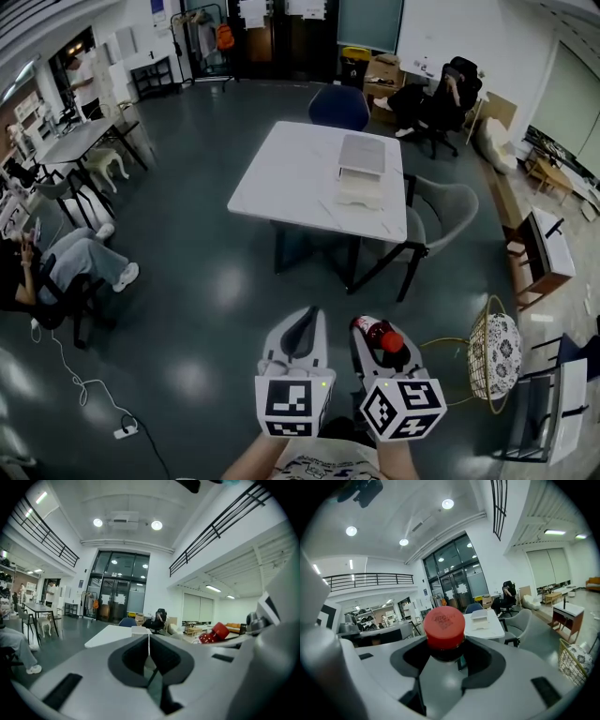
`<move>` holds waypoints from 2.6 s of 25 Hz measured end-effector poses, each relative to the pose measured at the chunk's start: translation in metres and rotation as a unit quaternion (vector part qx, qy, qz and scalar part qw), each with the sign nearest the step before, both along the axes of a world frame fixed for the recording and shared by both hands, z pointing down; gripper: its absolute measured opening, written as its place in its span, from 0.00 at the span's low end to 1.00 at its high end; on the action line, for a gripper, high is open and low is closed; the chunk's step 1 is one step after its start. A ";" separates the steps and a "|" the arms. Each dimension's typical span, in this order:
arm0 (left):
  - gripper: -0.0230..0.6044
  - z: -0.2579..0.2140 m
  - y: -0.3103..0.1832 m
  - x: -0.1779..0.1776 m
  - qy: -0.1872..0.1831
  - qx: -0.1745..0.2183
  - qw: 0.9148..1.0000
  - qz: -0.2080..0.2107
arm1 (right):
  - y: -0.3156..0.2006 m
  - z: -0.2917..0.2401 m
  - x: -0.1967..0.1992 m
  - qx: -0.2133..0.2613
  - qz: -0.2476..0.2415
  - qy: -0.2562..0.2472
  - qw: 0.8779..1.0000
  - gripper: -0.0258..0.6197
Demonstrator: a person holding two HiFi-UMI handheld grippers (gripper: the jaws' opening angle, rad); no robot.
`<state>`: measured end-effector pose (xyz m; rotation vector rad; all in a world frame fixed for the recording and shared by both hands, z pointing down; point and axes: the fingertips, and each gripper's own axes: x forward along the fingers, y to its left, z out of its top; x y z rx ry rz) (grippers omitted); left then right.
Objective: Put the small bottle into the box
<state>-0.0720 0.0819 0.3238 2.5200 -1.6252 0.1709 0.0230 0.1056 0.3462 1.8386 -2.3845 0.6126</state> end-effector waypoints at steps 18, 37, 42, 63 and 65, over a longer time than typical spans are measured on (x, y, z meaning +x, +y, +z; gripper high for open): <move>0.07 0.018 -0.076 0.017 0.005 -0.017 1.000 0.005 | -0.074 0.018 0.015 -0.020 0.003 0.002 1.000 0.39; 0.07 -0.002 -0.206 0.071 0.002 -0.013 0.999 -0.044 | -0.217 -0.003 0.071 -0.014 -0.049 0.003 0.999 0.39; 0.07 -0.005 -0.223 0.082 0.000 -0.012 0.999 -0.053 | -0.238 -0.006 0.079 -0.011 -0.062 0.000 0.998 0.39; 0.07 0.008 -0.311 0.096 -0.003 -0.030 0.999 -0.034 | -0.319 0.007 0.092 -0.031 -0.044 -0.004 0.999 0.39; 0.07 0.007 -0.326 0.096 0.001 -0.033 0.999 -0.031 | -0.332 0.005 0.093 -0.030 -0.039 -0.002 0.999 0.39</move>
